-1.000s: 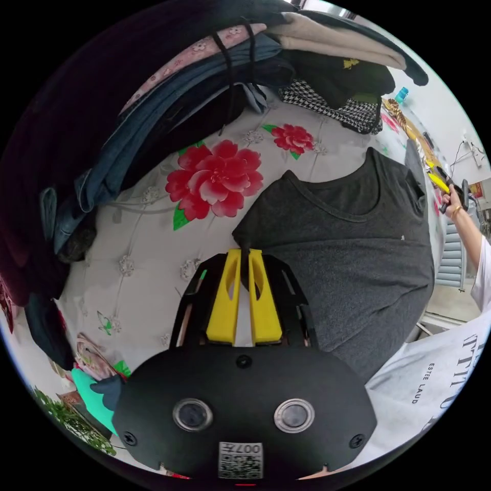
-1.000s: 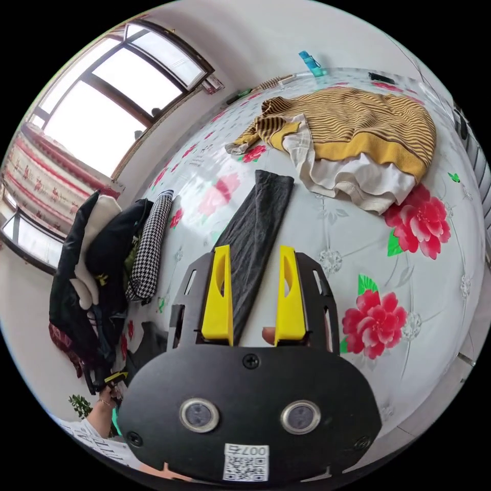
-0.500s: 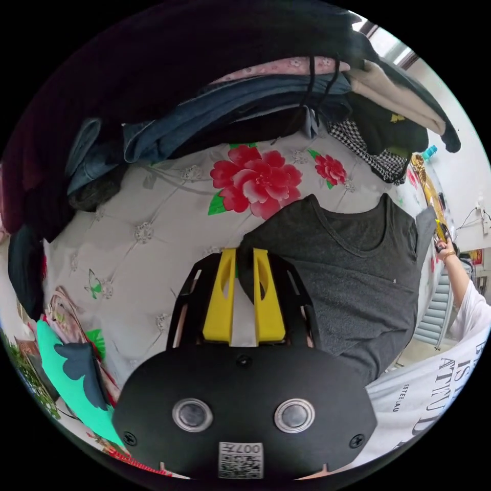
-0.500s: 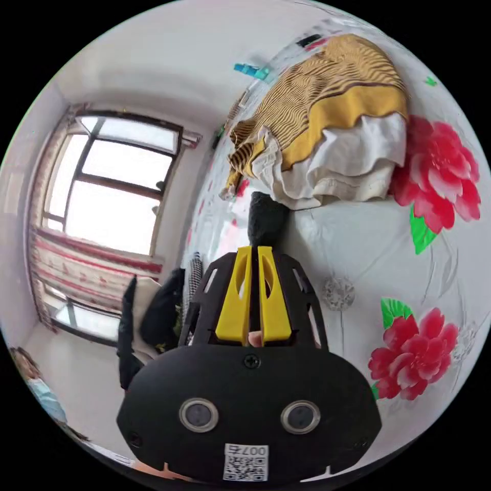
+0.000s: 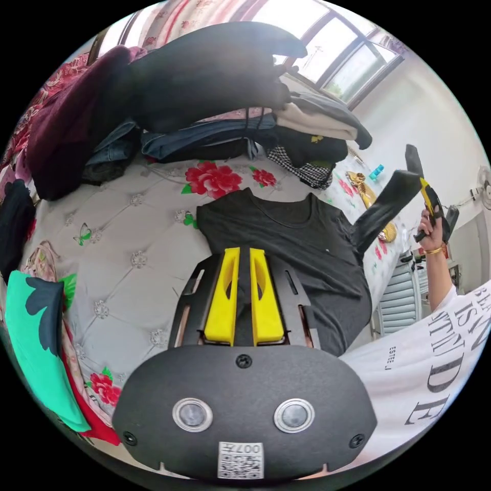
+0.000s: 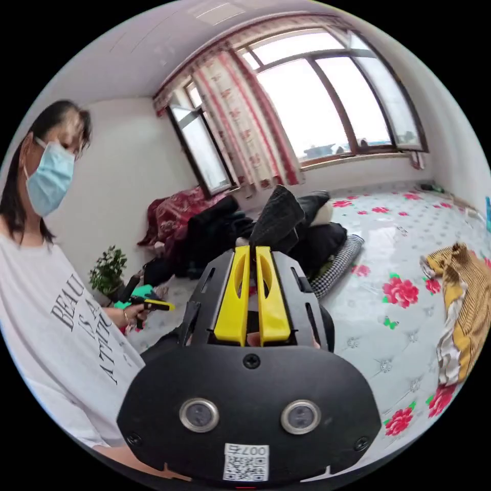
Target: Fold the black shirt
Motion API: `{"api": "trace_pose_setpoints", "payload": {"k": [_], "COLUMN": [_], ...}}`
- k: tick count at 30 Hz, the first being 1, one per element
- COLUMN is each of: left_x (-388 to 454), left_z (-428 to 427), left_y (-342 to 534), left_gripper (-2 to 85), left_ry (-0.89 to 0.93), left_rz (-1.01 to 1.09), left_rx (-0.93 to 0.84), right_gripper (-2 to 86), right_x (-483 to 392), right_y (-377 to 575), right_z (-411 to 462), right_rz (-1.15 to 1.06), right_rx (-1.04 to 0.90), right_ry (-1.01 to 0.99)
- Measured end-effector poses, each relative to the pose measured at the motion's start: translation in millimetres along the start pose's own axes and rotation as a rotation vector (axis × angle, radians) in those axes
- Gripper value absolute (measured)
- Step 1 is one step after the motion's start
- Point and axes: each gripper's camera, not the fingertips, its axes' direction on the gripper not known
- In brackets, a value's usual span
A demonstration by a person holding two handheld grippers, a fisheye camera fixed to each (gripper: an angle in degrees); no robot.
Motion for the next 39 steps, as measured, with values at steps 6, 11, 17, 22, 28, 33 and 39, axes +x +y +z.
{"api": "trace_pose_setpoints", "payload": {"k": [6, 11, 17, 22, 28, 33, 39], "left_x": [11, -8, -11, 6, 54, 72, 78], "left_z": [-15, -5, -2, 27, 66, 38, 4], "left_y": [56, 107, 122, 115, 118, 134, 154], "left_gripper": [6.0, 6.9, 9.6, 11.9, 9.2, 0.3, 4.1], "left_ry": [0.077, 0.097, 0.138, 0.205, 0.102, -0.105, -0.102], "left_rz": [0.134, 0.119, 0.196, 0.291, 0.452, 0.511, 0.566], "left_rx": [-0.018, -0.122, -0.144, -0.213, -0.298, -0.176, -0.072], "right_gripper": [0.1, 0.5, 1.2, 0.6, 0.0, 1.0, 3.0], "right_x": [-174, -211, -220, -221, -211, -202, -183], "right_y": [82, 217, 198, 190, 178, 149, 142], "right_z": [122, 248, 240, 236, 233, 219, 246], "right_rz": [-0.249, -0.187, -0.214, -0.252, -0.212, -0.224, -0.147], "right_rx": [-0.380, -0.885, -0.866, -0.879, -0.961, -0.834, -0.827], "right_ry": [-0.167, -0.172, -0.188, -0.175, -0.350, -0.224, -0.215]}}
